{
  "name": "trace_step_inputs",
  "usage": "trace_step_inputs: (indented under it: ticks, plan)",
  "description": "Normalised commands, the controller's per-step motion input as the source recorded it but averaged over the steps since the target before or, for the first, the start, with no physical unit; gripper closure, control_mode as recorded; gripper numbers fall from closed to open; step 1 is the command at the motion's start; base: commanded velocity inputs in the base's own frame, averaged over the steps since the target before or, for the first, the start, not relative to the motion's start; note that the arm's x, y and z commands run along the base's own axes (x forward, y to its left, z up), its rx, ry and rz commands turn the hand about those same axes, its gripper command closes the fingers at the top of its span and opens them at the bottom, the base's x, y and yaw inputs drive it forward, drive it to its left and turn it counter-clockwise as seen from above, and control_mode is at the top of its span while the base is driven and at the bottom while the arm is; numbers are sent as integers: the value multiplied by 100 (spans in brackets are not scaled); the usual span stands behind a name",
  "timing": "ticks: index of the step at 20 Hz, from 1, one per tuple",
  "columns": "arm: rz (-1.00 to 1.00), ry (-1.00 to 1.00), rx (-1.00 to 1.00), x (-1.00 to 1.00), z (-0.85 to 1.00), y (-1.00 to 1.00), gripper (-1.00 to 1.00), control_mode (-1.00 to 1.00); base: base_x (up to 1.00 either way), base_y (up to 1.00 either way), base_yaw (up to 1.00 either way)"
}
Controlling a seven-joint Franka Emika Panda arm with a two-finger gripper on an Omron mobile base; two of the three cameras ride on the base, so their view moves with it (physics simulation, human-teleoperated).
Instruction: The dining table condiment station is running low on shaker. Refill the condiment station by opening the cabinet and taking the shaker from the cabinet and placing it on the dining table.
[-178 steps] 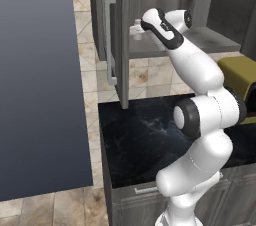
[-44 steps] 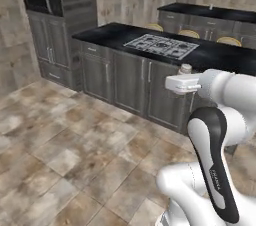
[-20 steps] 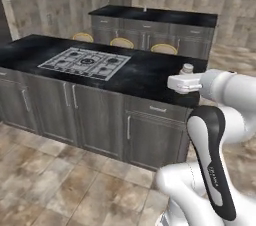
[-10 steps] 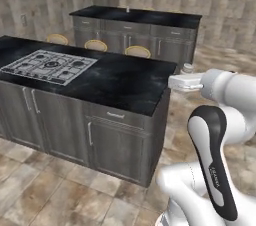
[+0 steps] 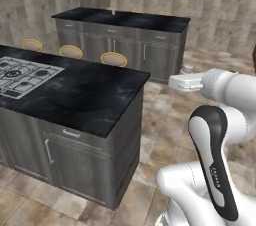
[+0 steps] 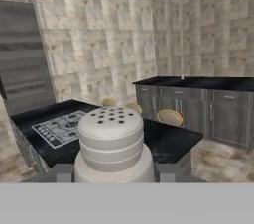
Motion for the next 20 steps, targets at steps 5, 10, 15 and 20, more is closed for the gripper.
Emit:
trace_step_inputs:
  ticks: [5,10,15,20]
  plan:
    - [0,0,0,0,0,0,100,100,89,-100,11]
    - [0,0,0,0,0,0,100,100,97,-100,15]
    - [0,0,0,0,0,0,100,100,95,-100,16]
    - [0,0,0,0,0,0,100,100,93,-100,17]
